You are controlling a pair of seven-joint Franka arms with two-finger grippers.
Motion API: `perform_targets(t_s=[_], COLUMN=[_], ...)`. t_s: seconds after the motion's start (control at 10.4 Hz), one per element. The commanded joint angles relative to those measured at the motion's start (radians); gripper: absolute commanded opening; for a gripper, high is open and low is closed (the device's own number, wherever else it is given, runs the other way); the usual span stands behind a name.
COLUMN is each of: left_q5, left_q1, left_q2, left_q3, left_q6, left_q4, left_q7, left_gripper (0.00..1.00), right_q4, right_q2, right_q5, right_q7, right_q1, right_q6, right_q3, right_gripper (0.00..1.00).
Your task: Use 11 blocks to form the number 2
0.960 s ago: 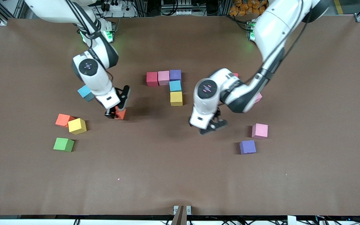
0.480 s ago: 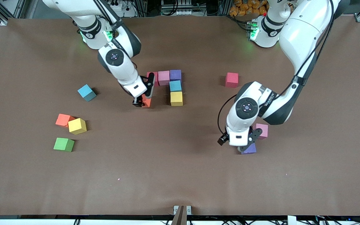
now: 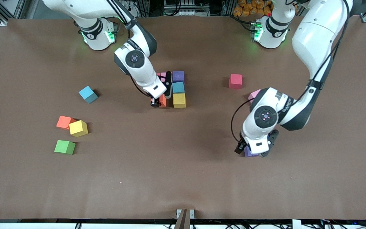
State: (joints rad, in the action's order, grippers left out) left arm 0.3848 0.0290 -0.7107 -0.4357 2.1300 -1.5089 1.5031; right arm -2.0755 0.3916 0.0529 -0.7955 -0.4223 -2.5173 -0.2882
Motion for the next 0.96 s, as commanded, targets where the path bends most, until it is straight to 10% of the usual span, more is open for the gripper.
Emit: perform_targets(t_s=[0.0,0.86], left_q5=[-0.030,-0.049], left_q1=[-0.030,-0.041], left_q2=[0.002,-0.061], left_q3=[-0.006,0.020], left_q6=[-0.004,-0.002], left_q4=[-0.011,0.050], left_q7=[-0.282,-0.868], left_gripper=[1.00,1.00], right_q4=[0.074,0.106], right_q2=[0.075,0.125], right_q5=[-0.022,-0.024], right_q7=[-0.013,0.001], right_q1=[-0.055,-0.174], right_q6=[0.032,0.034], right_q3=[0.052,0.130], right_gripper=[0.42,0.43])
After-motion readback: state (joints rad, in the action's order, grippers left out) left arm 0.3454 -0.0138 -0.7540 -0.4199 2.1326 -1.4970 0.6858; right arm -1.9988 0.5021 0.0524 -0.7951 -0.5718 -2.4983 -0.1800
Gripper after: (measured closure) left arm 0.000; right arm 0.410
